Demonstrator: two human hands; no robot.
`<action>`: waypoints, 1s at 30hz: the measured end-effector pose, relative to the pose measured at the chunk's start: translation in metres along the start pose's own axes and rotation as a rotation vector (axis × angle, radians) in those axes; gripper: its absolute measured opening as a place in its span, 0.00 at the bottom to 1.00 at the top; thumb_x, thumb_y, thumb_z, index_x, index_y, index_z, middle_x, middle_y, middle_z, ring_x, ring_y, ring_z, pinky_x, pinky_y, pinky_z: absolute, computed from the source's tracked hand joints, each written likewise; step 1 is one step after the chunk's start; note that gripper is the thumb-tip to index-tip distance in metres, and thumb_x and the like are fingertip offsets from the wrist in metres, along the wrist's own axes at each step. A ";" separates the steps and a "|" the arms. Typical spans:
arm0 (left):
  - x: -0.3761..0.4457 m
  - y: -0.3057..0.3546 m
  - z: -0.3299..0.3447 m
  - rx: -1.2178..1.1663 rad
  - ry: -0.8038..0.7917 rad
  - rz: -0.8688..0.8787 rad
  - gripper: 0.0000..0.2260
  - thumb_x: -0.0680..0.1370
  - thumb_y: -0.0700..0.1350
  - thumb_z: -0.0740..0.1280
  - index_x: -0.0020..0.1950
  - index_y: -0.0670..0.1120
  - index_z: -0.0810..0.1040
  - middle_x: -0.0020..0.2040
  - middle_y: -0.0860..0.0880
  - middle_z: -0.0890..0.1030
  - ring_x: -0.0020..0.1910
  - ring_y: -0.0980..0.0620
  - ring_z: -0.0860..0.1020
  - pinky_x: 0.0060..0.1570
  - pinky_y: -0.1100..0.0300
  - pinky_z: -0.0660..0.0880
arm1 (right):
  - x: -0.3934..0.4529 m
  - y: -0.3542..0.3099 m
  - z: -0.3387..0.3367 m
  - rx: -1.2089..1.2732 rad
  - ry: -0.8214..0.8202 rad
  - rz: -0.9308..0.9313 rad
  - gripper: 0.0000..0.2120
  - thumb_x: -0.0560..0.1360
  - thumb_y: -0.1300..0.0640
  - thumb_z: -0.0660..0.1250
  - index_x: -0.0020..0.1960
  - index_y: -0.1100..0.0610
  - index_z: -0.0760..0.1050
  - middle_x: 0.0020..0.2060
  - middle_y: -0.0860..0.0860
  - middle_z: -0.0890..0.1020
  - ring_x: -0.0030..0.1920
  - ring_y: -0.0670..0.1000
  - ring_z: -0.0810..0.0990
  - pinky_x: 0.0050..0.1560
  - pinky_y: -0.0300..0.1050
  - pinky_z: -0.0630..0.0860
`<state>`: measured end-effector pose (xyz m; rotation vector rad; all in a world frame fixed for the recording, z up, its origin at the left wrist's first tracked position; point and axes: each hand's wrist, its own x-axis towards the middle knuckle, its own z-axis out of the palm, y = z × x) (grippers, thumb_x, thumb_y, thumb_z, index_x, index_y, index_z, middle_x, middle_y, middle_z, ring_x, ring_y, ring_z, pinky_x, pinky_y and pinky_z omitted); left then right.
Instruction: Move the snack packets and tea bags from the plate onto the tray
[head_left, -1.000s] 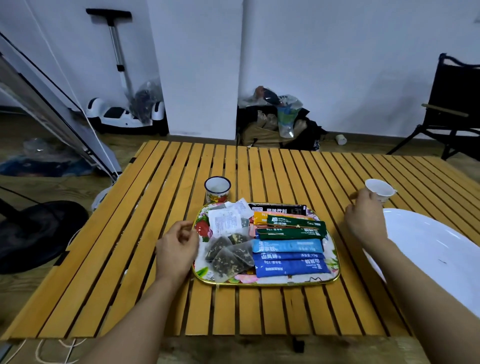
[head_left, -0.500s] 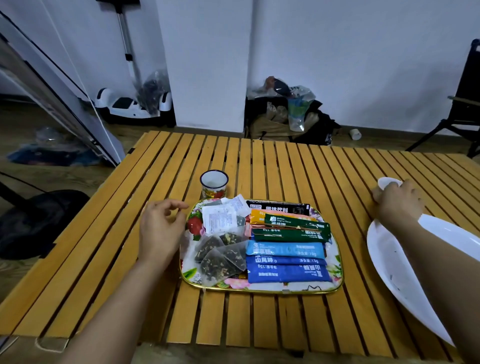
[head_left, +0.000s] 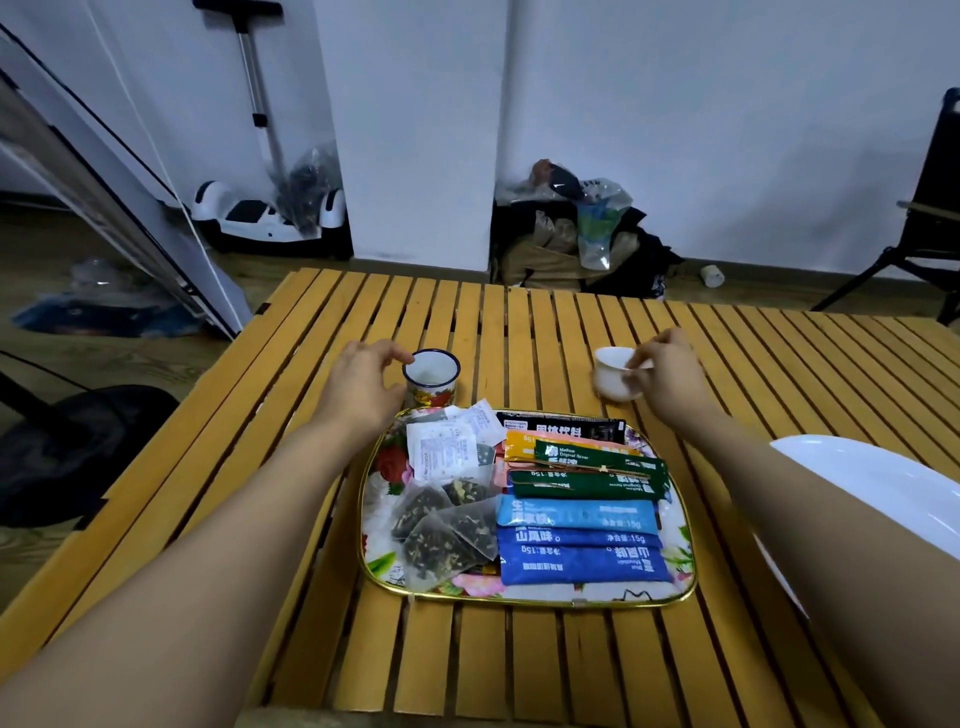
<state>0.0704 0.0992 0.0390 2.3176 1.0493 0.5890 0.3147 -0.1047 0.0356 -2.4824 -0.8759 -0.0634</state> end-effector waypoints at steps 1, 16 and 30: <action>0.002 0.001 0.000 0.025 -0.021 0.018 0.16 0.75 0.40 0.69 0.61 0.52 0.76 0.64 0.46 0.71 0.63 0.46 0.72 0.60 0.51 0.71 | 0.000 -0.015 0.006 0.026 -0.035 -0.017 0.09 0.75 0.61 0.67 0.53 0.63 0.77 0.63 0.57 0.69 0.62 0.56 0.72 0.59 0.42 0.69; 0.017 -0.002 0.016 0.045 -0.013 0.001 0.04 0.74 0.41 0.70 0.42 0.51 0.81 0.57 0.47 0.76 0.55 0.47 0.77 0.54 0.51 0.78 | -0.019 -0.102 0.055 0.144 -0.159 -0.258 0.02 0.73 0.59 0.70 0.44 0.58 0.81 0.48 0.53 0.75 0.50 0.50 0.73 0.49 0.44 0.71; -0.001 -0.011 0.019 -0.106 0.004 -0.047 0.16 0.76 0.41 0.67 0.63 0.51 0.74 0.64 0.45 0.72 0.50 0.50 0.76 0.56 0.47 0.77 | -0.031 -0.109 0.052 0.110 -0.135 -0.258 0.12 0.75 0.55 0.68 0.58 0.55 0.78 0.56 0.53 0.73 0.55 0.52 0.75 0.53 0.46 0.75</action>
